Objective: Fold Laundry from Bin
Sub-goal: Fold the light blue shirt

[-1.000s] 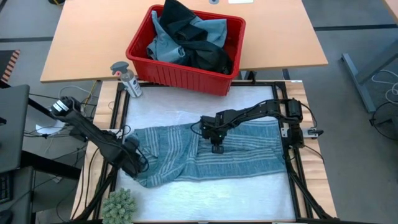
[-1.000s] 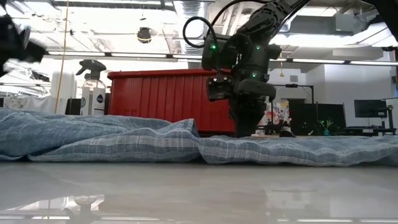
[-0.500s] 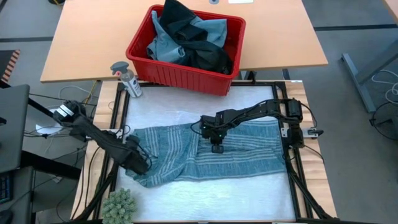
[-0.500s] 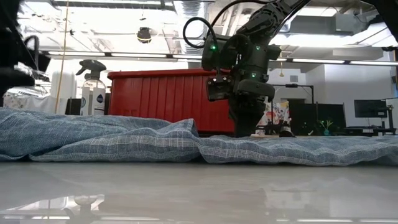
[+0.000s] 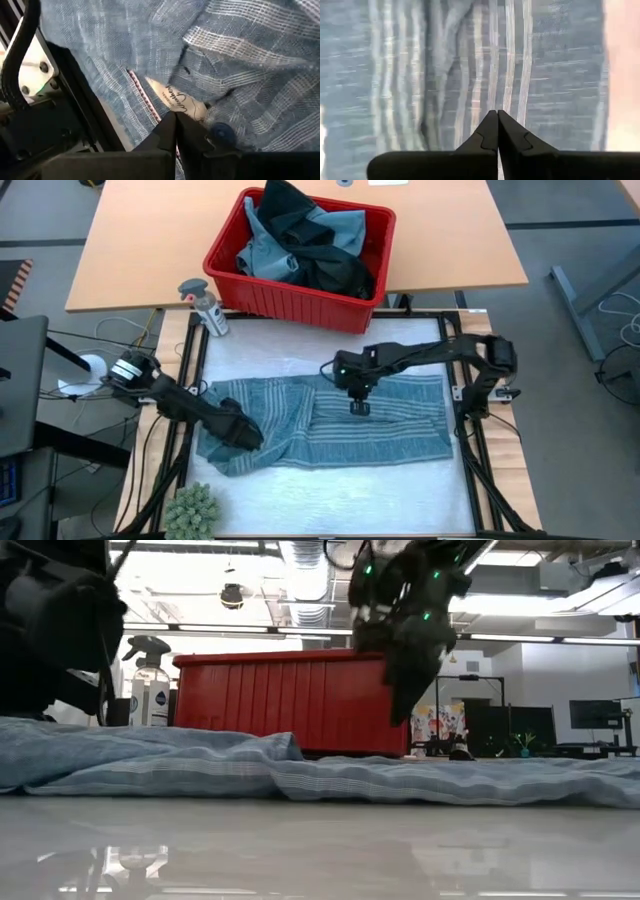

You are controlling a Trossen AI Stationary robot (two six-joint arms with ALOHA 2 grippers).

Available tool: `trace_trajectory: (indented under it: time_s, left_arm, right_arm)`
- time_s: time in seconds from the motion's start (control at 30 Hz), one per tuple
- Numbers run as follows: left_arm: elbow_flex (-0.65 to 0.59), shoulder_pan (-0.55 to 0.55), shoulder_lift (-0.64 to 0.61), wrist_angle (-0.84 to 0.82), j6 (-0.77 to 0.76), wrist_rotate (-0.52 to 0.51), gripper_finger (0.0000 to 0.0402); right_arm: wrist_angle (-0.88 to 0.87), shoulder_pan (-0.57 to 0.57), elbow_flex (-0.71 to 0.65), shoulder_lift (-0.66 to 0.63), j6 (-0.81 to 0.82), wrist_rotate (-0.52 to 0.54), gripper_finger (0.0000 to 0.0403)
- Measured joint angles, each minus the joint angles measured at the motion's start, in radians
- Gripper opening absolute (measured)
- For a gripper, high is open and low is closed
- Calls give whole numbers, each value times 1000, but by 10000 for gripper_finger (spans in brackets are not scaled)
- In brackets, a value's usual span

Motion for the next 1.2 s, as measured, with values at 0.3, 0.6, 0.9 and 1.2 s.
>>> trace_trajectory:
  time_s: [0.3, 0.6, 0.9, 1.2]
  left_arm:
    - [14, 198, -5, 16, 147, -135, 0]
    - [111, 316, -3, 61, 259, -187, 0]
    - [228, 319, -3, -172, 323, -237, 0]
    - [229, 314, -62, -205, 332, -182, 0]
  right_arm:
    - [-14, -16, 3, -109, -7, 74, 26]
    - [188, -89, -247, -80, 25, 26, 24]
    - [283, -101, -434, -87, 46, 35, 21]
    - [330, -144, -502, -89, 30, 27, 21]
